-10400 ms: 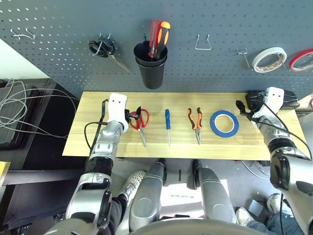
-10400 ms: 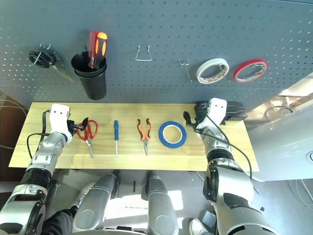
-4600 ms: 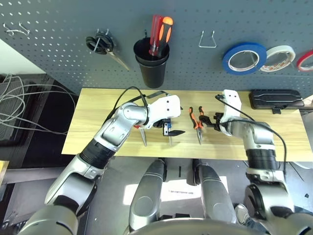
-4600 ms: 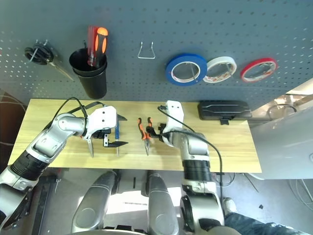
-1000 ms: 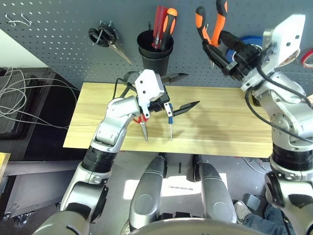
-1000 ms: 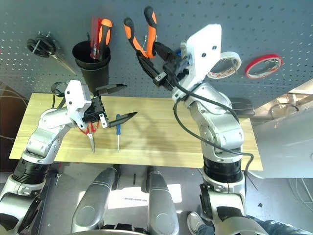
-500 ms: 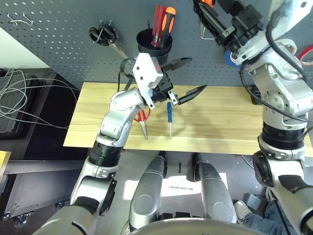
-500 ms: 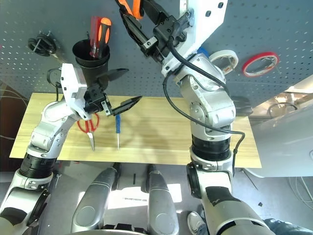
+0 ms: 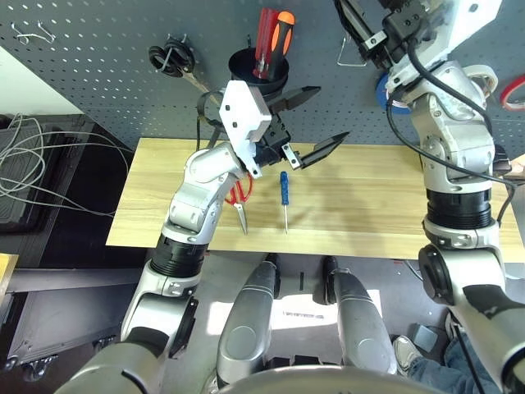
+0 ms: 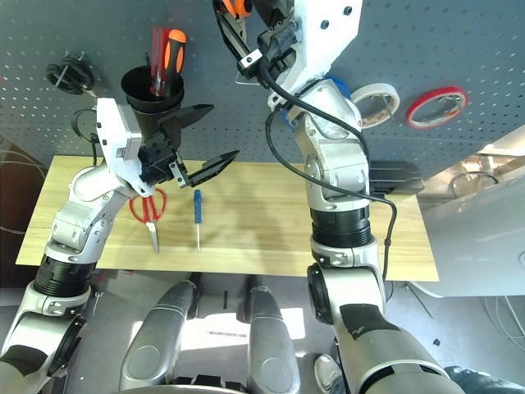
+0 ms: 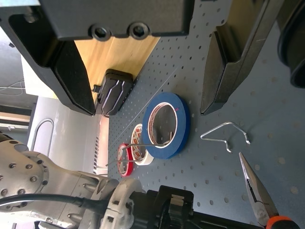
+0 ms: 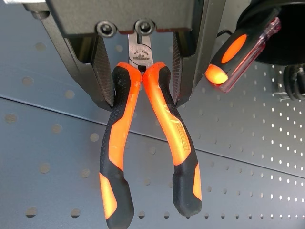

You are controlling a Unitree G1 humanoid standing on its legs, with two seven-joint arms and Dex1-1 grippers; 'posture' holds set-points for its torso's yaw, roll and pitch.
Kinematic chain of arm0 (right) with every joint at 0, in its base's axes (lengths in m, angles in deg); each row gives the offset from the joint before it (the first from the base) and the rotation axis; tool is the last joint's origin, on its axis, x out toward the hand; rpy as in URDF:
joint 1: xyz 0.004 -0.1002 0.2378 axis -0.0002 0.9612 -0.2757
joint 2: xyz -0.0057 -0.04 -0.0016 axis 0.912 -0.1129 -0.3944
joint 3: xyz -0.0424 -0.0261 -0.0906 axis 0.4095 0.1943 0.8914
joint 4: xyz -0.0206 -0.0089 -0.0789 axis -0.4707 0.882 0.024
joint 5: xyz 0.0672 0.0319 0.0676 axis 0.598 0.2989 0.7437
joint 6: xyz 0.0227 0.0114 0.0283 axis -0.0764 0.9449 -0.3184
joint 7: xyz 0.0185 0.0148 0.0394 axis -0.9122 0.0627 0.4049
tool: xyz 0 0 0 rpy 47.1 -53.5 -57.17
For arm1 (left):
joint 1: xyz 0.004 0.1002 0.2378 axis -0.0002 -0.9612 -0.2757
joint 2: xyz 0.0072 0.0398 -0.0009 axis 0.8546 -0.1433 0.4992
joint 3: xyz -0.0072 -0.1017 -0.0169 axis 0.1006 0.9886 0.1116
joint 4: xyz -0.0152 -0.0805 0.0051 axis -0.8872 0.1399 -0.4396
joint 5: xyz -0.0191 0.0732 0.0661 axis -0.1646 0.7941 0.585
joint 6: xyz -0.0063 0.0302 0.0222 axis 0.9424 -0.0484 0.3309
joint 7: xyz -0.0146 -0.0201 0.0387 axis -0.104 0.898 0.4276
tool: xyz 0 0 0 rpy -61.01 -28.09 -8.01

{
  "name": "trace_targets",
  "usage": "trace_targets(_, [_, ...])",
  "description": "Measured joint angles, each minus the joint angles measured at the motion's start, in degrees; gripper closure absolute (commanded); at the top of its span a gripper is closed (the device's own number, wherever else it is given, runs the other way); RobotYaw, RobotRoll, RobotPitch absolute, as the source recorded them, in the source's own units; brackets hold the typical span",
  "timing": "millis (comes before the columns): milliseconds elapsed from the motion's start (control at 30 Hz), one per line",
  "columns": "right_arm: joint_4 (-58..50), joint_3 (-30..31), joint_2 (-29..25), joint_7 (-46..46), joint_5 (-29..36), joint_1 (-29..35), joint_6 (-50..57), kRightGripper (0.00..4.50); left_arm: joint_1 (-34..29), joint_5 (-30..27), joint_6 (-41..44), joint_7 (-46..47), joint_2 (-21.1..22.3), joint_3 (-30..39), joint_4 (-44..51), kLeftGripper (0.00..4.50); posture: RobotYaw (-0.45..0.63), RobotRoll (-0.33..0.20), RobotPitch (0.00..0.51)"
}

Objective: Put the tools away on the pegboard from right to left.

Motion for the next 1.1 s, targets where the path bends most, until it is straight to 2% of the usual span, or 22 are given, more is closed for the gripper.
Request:
trace_targets(967, [1.00, -0.01, 0.54, -2.10, -1.10, 6.66, -0.17, 2.59, 0.01, 0.01, -0.22, 1.46, 0.35, 0.10, 0.04, 0.00, 0.14, 0.000, 0.356])
trace_targets(1100, [0.61, -0.06, -0.46, -2.10, -1.67, 7.47, -0.29, 1.28, 0.01, 0.02, -0.22, 1.44, 0.39, 0.10, 0.04, 0.00, 0.14, 0.000, 0.355])
